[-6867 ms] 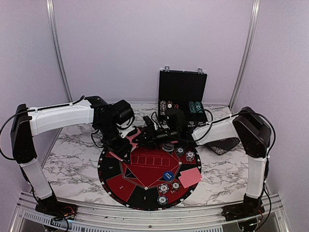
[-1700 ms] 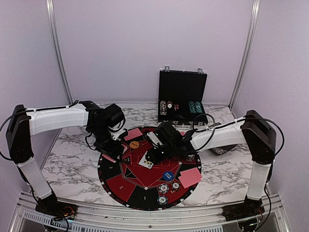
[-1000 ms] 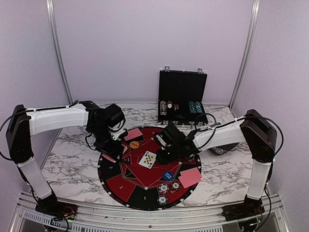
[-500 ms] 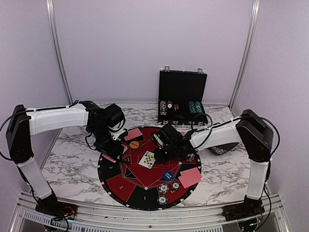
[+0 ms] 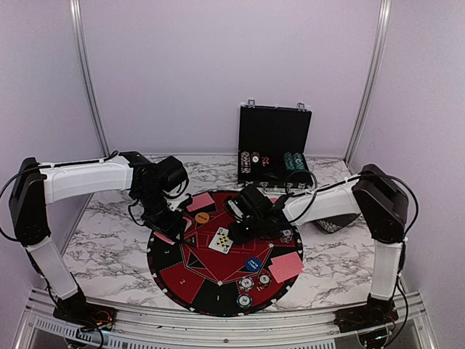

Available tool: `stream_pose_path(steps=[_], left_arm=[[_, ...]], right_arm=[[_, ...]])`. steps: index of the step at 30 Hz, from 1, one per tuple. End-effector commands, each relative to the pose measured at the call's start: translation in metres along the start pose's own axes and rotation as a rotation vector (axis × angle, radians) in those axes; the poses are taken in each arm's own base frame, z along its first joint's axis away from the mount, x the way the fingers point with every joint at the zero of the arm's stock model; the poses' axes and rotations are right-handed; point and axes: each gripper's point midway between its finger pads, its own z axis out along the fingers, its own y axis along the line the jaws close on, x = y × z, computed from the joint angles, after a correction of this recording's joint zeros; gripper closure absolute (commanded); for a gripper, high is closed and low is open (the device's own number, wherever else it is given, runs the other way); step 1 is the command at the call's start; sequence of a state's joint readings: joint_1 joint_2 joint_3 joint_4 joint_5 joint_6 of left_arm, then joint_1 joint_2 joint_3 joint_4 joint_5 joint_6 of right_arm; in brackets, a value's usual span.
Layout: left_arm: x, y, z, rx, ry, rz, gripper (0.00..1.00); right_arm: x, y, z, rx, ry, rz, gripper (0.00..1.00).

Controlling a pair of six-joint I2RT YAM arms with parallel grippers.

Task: Distribute texas hold em gaming equipment
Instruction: Move the poker card to the community card area.

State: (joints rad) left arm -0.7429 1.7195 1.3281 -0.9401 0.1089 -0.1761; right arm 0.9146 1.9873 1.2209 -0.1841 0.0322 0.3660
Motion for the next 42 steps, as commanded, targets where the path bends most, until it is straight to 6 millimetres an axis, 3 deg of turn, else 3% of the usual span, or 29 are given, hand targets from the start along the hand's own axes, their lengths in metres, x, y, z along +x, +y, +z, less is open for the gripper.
stream_pose_path(steps=[1, 6, 11, 18, 28, 42], left_arm=[[-0.005, -0.003, -0.017, 0.019, -0.046, -0.001, 0.5], [-0.005, -0.003, -0.019, 0.02, -0.05, 0.0, 0.5], [-0.004, -0.003, -0.019, 0.018, -0.048, 0.0, 0.5], [-0.003, -0.002, -0.02, 0.013, -0.051, 0.002, 0.5], [-0.004, -0.002, -0.02, 0.013, -0.05, 0.002, 0.5], [-0.004, -0.002, -0.017, 0.015, -0.041, 0.001, 0.5]], right_arm=[[-0.026, 0.031, -0.017, -0.126, -0.045, -0.002, 0.7], [-0.038, 0.058, -0.013, -0.26, -0.047, -0.005, 0.71], [-0.047, 0.071, -0.007, -0.302, -0.051, -0.003, 0.71], [-0.04, 0.09, 0.013, -0.326, 0.003, -0.025, 0.71], [-0.028, 0.083, 0.033, -0.293, 0.043, 0.013, 0.72], [-0.002, 0.042, 0.023, -0.15, 0.118, 0.062, 0.72]])
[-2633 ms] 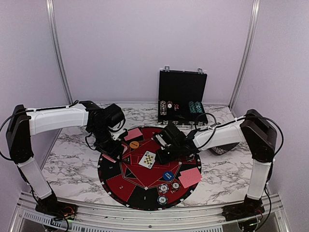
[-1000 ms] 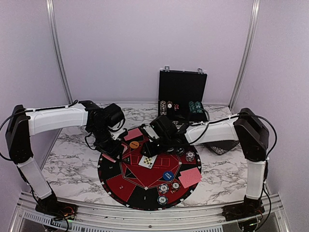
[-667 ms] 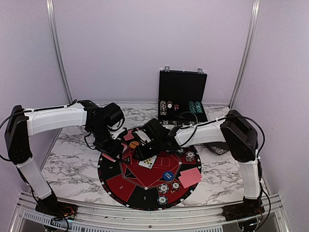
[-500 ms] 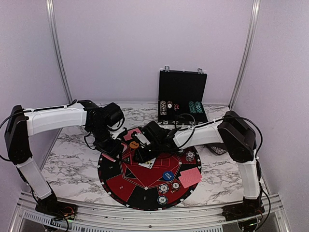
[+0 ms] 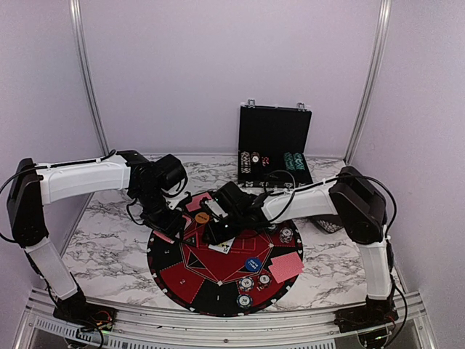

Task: Distribute texas hold em gaming equipment
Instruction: Move the poker card to the community card area.

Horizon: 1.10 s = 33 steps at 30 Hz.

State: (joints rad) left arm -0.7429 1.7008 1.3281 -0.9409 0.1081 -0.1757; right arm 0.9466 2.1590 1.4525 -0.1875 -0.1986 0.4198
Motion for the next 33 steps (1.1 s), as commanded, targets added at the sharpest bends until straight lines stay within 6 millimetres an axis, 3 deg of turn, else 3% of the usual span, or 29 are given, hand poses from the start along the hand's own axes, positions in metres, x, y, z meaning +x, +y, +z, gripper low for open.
stream_pose_path(steps=[1, 19, 33], left_arm=[[-0.004, -0.002, -0.011, 0.011, -0.023, 0.0, 0.5], [-0.006, -0.003, -0.012, 0.016, -0.027, 0.0, 0.5], [-0.006, -0.004, -0.012, 0.021, -0.026, -0.004, 0.5]], right_arm=[[0.022, -0.029, -0.013, 0.109, 0.066, 0.053, 0.72], [0.042, -0.039, -0.039, 0.103, 0.081, 0.052, 0.72], [0.047, -0.054, -0.051, 0.136, 0.062, 0.089, 0.72]])
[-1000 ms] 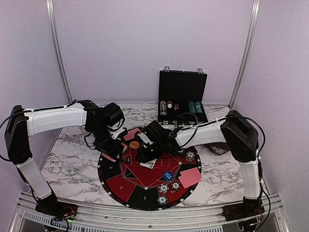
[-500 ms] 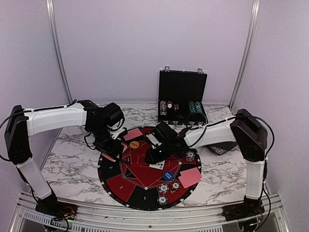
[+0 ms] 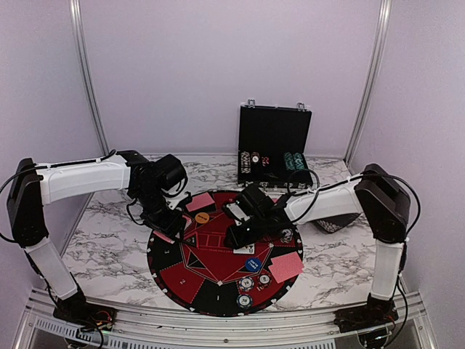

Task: Distribute texas hold em gaming equipment
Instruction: Move the poker card to the community card area.

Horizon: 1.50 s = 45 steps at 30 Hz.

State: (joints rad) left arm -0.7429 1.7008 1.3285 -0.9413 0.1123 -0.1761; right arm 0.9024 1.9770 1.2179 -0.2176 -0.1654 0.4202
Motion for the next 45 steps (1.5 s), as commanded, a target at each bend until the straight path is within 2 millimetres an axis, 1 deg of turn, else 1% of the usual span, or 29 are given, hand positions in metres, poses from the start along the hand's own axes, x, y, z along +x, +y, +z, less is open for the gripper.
stream_pose_path(steps=[1, 20, 26, 32, 36, 38, 41, 45], left_arm=[[-0.006, -0.004, -0.012, 0.018, -0.027, -0.002, 0.5], [-0.009, -0.005, -0.013, 0.021, -0.031, 0.001, 0.5], [-0.01, -0.006, -0.012, 0.023, -0.03, 0.004, 0.5], [-0.009, -0.008, -0.012, 0.022, -0.029, 0.007, 0.5], [-0.009, -0.008, -0.012, 0.021, -0.027, 0.007, 0.5], [-0.01, -0.008, -0.012, 0.019, -0.028, 0.01, 0.5], [-0.011, -0.009, -0.012, 0.019, -0.026, 0.013, 0.5], [-0.011, -0.012, -0.013, 0.022, -0.027, 0.021, 0.5]], right_arm=[[0.008, -0.02, -0.007, 0.053, 0.016, 0.048, 0.72], [0.007, -0.045, -0.019, 0.088, -0.02, 0.139, 0.72], [0.005, -0.044, -0.025, 0.084, -0.033, 0.147, 0.72], [-0.002, -0.041, -0.032, 0.077, -0.048, 0.142, 0.72], [-0.006, -0.036, -0.039, 0.06, -0.062, 0.14, 0.72], [-0.014, -0.028, -0.045, 0.033, -0.078, 0.133, 0.72], [-0.027, -0.014, -0.056, -0.024, -0.108, 0.124, 0.72], [-0.042, 0.012, -0.067, -0.143, -0.133, 0.119, 0.71]])
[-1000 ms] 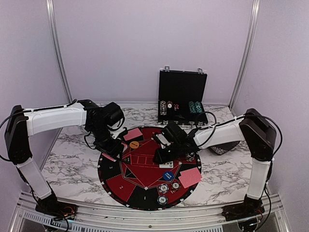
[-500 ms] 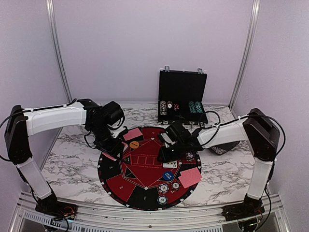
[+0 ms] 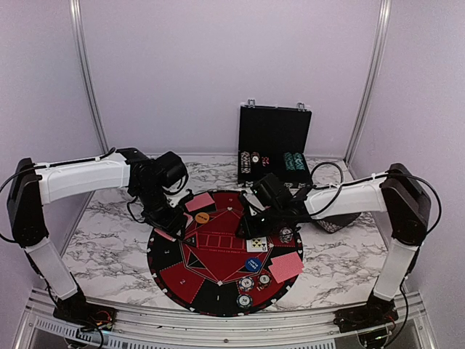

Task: Distribute texas hold em gaming equipment
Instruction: Move the poker card to the community card area, then adjust the poker card at the face-down deck piles.

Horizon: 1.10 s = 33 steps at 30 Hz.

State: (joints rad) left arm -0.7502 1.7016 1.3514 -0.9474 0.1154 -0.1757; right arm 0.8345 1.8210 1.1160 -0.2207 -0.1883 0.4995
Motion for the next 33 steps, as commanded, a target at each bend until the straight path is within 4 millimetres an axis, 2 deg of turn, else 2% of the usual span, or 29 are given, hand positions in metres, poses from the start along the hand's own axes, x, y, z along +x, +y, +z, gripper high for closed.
stream_pose_path(steps=[1, 6, 9, 14, 18, 33], left_arm=[[-0.007, -0.007, -0.007, 0.015, -0.011, 0.014, 0.5], [-0.005, -0.012, -0.005, 0.016, 0.002, 0.031, 0.5], [-0.005, -0.014, -0.006, 0.017, 0.006, 0.036, 0.51], [-0.003, -0.019, -0.005, 0.021, 0.019, 0.05, 0.51], [-0.002, -0.025, -0.004, 0.027, 0.026, 0.062, 0.51], [-0.007, -0.035, -0.004, 0.03, 0.032, 0.085, 0.51]], right_arm=[[-0.034, 0.041, -0.023, -0.17, -0.067, 0.0, 0.7], [-0.044, 0.077, -0.028, -0.373, -0.067, 0.024, 0.61], [-0.051, 0.091, -0.032, -0.48, -0.074, 0.052, 0.55], [-0.051, 0.096, -0.038, -0.663, -0.048, 0.166, 0.46], [-0.049, 0.099, -0.032, -0.716, -0.019, 0.203, 0.4], [-0.041, 0.113, -0.024, -0.829, 0.026, 0.256, 0.37]])
